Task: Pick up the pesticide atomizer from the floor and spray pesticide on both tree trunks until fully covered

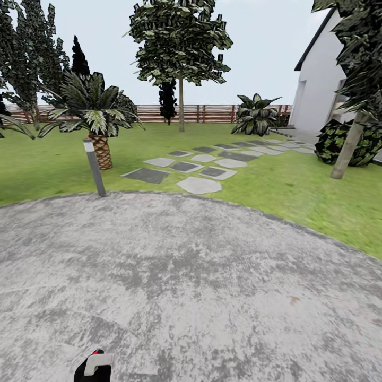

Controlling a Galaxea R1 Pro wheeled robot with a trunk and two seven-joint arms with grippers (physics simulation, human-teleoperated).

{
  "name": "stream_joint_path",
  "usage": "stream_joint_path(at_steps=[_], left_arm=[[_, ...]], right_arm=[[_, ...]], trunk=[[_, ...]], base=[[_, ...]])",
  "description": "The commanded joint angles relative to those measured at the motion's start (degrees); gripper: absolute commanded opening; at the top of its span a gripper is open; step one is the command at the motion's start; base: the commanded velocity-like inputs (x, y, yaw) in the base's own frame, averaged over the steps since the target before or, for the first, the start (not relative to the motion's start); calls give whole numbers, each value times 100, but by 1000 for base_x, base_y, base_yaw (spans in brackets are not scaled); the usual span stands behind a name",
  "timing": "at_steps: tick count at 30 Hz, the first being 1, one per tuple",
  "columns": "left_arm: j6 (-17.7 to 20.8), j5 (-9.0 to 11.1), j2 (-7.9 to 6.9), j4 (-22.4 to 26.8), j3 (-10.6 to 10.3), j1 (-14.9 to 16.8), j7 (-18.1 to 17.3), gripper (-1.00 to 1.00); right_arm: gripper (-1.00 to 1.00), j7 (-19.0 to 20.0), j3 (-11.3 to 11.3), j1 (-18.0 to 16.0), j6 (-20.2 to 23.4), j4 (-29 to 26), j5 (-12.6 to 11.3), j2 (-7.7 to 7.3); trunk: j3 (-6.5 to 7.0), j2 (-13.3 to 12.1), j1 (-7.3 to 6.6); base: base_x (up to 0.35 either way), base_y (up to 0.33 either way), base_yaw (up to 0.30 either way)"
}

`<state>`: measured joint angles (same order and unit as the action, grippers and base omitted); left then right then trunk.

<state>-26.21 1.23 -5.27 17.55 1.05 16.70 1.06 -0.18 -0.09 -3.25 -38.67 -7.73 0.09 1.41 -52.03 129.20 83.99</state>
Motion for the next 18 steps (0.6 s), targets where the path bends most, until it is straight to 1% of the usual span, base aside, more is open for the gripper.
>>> stream_joint_path(at_steps=[1,12,18], left_arm=[[1,0,0,1,0,0,0,-100],[-7,0,0,3,0,0,0,-100],[-7,0,0,2,0,0,0,-100]], right_arm=[[100,0,0,0,0,0,0,0],[100,0,14,0,0,0,0,0],[100,0,26,0,0,0,0,0]], trunk=[[0,0,0],[0,0,0],[0,0,0]], base=[[340,97,0],[340,94,0],[340,15,0]])
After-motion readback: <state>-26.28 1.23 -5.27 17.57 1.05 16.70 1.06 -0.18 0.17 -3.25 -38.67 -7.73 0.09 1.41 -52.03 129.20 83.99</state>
